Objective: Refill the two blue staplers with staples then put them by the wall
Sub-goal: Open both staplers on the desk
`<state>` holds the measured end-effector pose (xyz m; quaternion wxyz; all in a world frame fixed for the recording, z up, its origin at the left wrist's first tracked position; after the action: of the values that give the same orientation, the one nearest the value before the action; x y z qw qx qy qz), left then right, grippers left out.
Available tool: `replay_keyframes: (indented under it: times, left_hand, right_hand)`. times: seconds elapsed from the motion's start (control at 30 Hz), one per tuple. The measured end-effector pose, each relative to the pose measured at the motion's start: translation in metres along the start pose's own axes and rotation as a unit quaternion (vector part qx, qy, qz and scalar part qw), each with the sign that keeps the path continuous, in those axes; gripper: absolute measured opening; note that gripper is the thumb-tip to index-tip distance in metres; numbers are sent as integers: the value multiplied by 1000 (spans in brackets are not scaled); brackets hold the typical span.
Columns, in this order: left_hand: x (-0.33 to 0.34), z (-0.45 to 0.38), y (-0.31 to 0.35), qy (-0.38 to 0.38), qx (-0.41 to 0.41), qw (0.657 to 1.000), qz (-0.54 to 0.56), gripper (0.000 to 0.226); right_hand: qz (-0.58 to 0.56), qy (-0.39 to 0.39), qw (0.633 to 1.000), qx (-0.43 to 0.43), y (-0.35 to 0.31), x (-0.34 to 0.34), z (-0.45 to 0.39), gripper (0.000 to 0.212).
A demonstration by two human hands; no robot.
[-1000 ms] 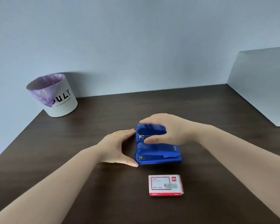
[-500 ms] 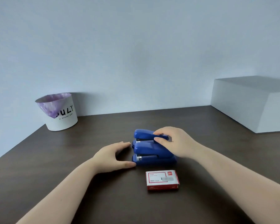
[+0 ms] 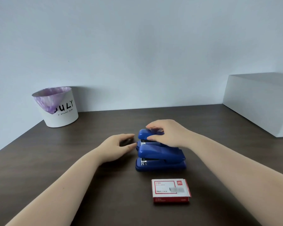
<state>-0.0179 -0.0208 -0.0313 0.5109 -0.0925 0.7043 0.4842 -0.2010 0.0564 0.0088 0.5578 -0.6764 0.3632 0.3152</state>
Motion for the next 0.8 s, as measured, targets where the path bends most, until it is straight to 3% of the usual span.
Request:
replay_keyframes:
  times: [0.17,0.43,0.53,0.67,0.8]
  left_hand:
    - [14,-7,11,4,64,992,-111,65]
    - [15,-10,11,12,58,993,-104,60]
    - [13,-11,10,12,49,993,-108,69]
    - [13,-11,12,11,43,992,-115,84]
    - [12,-9,13,17,43,993,-111,83]
  right_hand:
    - [2,-27,999,-23,-1,13,-11,39]
    - [-8,5,1000,-22,0,18,-14,38]
    - [-17,45,998,-40,-3,13,-12,34]
    - [-124,136,983,-17,4,-7,-5,29]
    - [-179,144,973,-1,8,-12,-1,27]
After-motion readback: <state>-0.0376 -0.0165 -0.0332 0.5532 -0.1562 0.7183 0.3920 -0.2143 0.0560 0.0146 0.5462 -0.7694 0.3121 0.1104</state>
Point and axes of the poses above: each hand's wrist, its own z-axis away from the middle knuckle, its own x-axis out of the palm, y = z × x, the point moved 3 cm from there along -z, towards the middle knuckle, and after that the axes turned 1 degree about x, right-handed, at the moved point
